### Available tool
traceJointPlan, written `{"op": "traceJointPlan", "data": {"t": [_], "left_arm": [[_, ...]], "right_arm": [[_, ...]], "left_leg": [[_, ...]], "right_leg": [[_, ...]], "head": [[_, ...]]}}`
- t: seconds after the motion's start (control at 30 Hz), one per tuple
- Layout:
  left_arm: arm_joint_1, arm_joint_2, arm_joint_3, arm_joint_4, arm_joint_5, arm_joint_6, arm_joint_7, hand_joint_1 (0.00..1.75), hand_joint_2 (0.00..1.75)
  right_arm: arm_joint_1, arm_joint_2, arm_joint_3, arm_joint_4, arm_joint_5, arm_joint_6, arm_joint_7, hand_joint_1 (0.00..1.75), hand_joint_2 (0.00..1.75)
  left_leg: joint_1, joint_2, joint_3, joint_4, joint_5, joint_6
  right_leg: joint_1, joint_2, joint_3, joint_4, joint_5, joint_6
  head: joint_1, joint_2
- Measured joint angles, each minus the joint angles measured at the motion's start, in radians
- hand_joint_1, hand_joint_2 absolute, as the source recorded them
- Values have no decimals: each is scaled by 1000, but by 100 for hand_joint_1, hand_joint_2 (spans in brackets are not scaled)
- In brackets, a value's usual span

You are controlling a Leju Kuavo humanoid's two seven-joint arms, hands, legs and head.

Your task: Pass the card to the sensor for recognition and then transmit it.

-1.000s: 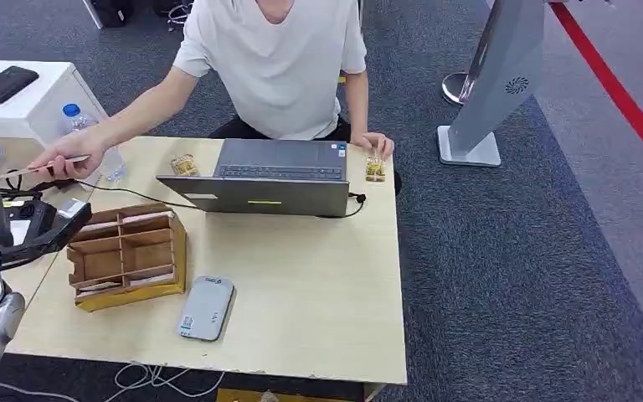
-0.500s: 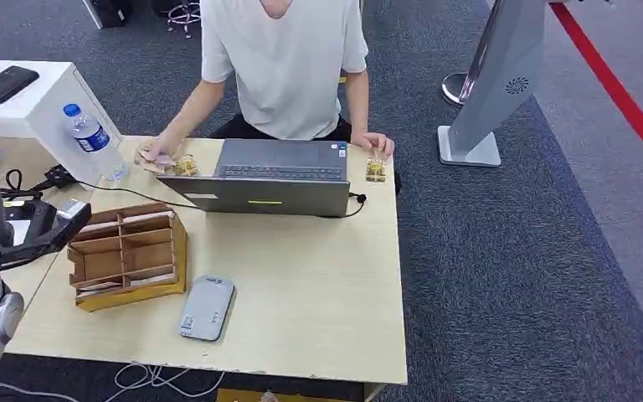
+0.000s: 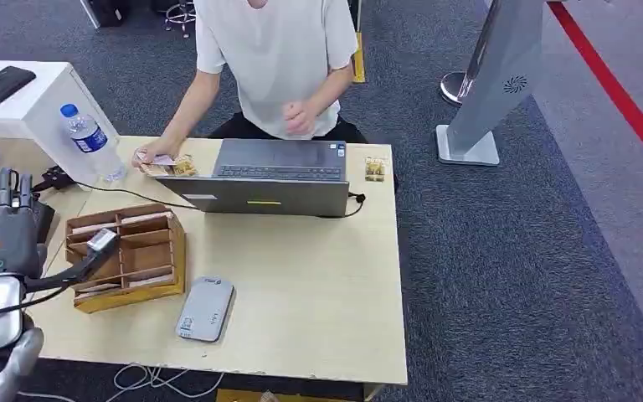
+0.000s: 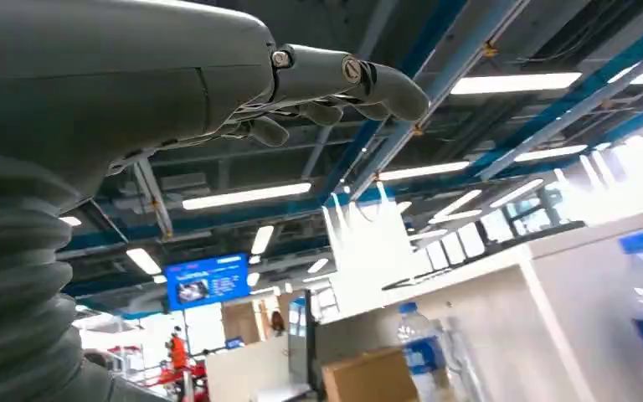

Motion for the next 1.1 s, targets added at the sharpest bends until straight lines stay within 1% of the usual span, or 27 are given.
{"op": "traceJointPlan", "data": {"t": [0.13,0.17,0.27,0.3,0.33,0.37,0.4,0.43,0.47,0.53,0.57,0.6,0.63,0.67,0.73,0.77,0.83,0.9,0.97,1.03,1.1], "left_arm": [[78,-13,-18,-109,0,-5,-2,0,175],[102,-15,-17,-129,0,1,-12,0,175],[183,-34,10,-184,0,21,-55,0,175],[209,-48,34,-197,0,28,-76,0,175],[233,-62,67,-208,0,39,-110,0,175],[255,-88,115,-212,0,52,-167,0,175],[271,-124,182,-212,0,63,-230,0,175],[279,-154,241,-212,0,71,-267,0,175],[284,-199,337,-212,1,82,-346,0,175],[279,-259,472,-201,2,103,-446,0,175],[266,-289,573,-177,3,119,-523,0,175],[251,-317,675,-147,3,129,-570,0,175],[243,-337,767,-119,3,134,-582,0,175],[240,-351,843,-90,3,145,-577,0,175],[231,-365,954,-17,3,171,-536,0,175],[229,-368,998,30,3,183,-493,0,175],[223,-372,1074,121,3,194,-429,0,175],[209,-372,1132,209,3,200,-381,0,175],[195,-372,1182,280,3,209,-351,0,175],[175,-372,1237,352,3,222,-337,0,175],[169,-372,1269,407,3,237,-333,0,175]], "right_arm": [[0,0,-4,-1,-6,-10,2,0,175],[0,0,-6,-3,-9,-8,6,0,175],[4,1,-18,-13,-8,-4,13,0,175],[5,1,-23,-16,-5,-4,13,0,175],[6,1,-25,-19,-1,-3,13,0,175],[7,1,-29,-22,1,-1,13,0,175],[7,1,-33,-25,8,-1,13,0,175],[9,2,-35,-26,13,-1,13,0,175],[10,3,-40,-29,16,-2,19,0,175],[13,3,-45,-32,15,-4,19,0,175],[13,3,-46,-32,15,-6,19,0,175],[13,3,-46,-33,15,-9,19,0,175],[13,3,-46,-33,15,-10,19,0,175],[15,3,-47,-33,15,-12,19,0,175],[18,3,-47,-34,15,-13,19,0,175],[18,3,-47,-34,15,-13,19,0,175],[17,3,-47,-34,15,-18,21,0,175],[18,3,-47,-34,15,-24,24,0,175],[18,3,-47,-34,15,-30,30,0,175],[18,3,-47,-34,15,-30,31,0,175],[18,3,-47,-34,15,-30,31,0,175]], "left_leg": [[0,-2,-1,0,-1,1],[0,-1,-1,0,-1,1],[0,-1,0,0,-1,1],[0,-1,-1,0,-1,1],[0,-1,-1,0,-1,1],[0,-1,0,0,-1,1],[0,-1,0,0,-1,1],[0,-1,0,0,-1,1],[1,-1,-1,0,-1,1],[1,-1,-1,0,-1,1],[1,-1,-1,-1,0,1],[1,0,0,-1,-1,0],[1,3,1,-1,-1,0],[1,4,2,-1,-2,-1],[1,2,1,-1,-2,-1],[1,1,1,-1,-2,-1],[1,1,1,-1,-2,-1],[1,-1,1,-1,-1,-1],[1,-2,1,-1,-1,-1],[0,-3,1,-1,-1,-1],[0,-3,1,-1,-1,-1]], "right_leg": [[0,-2,0,0,0,0],[0,-2,0,0,0,0],[0,-1,0,0,0,0],[0,-1,1,0,0,0],[0,-2,1,0,0,0],[0,-2,1,0,0,0],[0,-2,1,0,0,0],[0,-1,0,0,0,0],[0,-2,1,0,0,0],[0,-2,1,0,0,0],[0,-2,1,0,0,0],[0,0,1,0,0,0],[0,2,1,0,0,0],[0,3,0,0,0,0],[0,1,1,0,-1,0],[0,1,1,0,-1,0],[0,0,1,0,-1,0],[0,-2,1,0,-2,0],[0,-2,2,0,-1,0],[0,-3,2,0,-1,0],[0,-3,2,0,-1,0]], "head": [[0,0],[0,0],[0,0],[0,0],[0,0],[0,0],[0,0],[-1,0],[0,0],[0,0],[2,0],[1,0],[1,0],[0,0],[0,0],[-1,0],[-1,0],[0,0],[0,0],[0,0],[0,0]]}}
